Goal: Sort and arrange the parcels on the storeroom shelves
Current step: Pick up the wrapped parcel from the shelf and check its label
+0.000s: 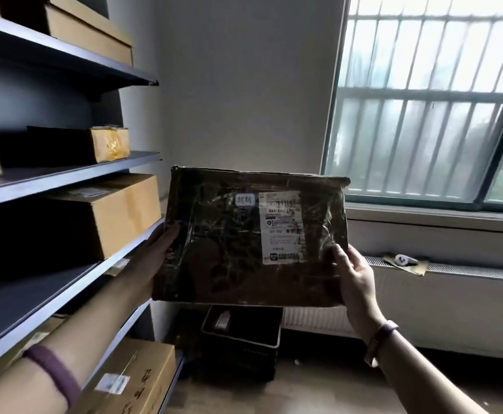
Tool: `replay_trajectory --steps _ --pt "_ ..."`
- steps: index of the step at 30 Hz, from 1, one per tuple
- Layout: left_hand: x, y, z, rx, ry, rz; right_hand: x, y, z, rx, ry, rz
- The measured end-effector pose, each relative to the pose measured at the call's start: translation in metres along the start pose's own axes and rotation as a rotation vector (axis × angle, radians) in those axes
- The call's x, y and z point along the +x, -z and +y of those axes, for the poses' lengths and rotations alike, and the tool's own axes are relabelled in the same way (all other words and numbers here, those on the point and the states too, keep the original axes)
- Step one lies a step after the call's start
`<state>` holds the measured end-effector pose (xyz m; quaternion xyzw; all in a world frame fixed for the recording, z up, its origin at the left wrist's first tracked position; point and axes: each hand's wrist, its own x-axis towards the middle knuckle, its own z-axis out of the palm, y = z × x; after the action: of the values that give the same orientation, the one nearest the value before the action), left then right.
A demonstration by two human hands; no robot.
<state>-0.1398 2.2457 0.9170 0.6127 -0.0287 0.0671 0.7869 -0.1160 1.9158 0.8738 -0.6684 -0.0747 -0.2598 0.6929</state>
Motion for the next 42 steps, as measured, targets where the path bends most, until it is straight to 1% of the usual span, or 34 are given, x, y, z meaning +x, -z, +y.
replay_trajectory --steps 4,10,14,20,26,28,30,32,35,37,39,42 --pt "0.068 -0.002 -0.011 0.029 0.022 0.069 0.055 -0.017 0.029 -0.013 -0.013 -0.008" --pt "0.172 0.024 -0.039 -0.026 0.182 0.074 0.125 -0.06 0.087 -0.042 -0.027 -0.031" --pt "0.257 0.056 -0.07 -0.041 0.235 0.057 0.177 -0.1 0.14 -0.067 -0.047 -0.002" --pt "0.399 0.097 -0.116 -0.106 0.288 0.06 0.263 -0.163 0.229 -0.166 -0.116 0.029" --pt "0.5 0.109 -0.174 -0.066 0.401 0.042 0.32 -0.189 0.316 -0.266 -0.196 0.085" --pt "0.527 0.107 -0.201 0.002 0.414 0.084 0.331 -0.189 0.348 -0.295 -0.24 0.093" --pt "0.553 0.105 -0.232 0.098 0.352 0.17 0.341 -0.188 0.383 -0.33 -0.302 0.089" --pt "0.58 0.103 -0.266 0.191 0.311 0.187 0.35 -0.189 0.421 -0.34 -0.336 0.078" --pt "0.617 0.105 -0.325 0.267 0.37 0.176 0.363 -0.188 0.483 -0.36 -0.404 0.034" --pt "0.639 0.11 -0.369 0.312 0.433 0.12 0.372 -0.188 0.529 -0.413 -0.453 -0.005" --pt "0.663 0.118 -0.42 0.354 0.514 0.089 0.378 -0.188 0.582 -0.445 -0.518 -0.031" --pt "0.69 0.138 -0.508 0.397 0.614 0.107 0.378 -0.19 0.673 -0.447 -0.653 -0.067"
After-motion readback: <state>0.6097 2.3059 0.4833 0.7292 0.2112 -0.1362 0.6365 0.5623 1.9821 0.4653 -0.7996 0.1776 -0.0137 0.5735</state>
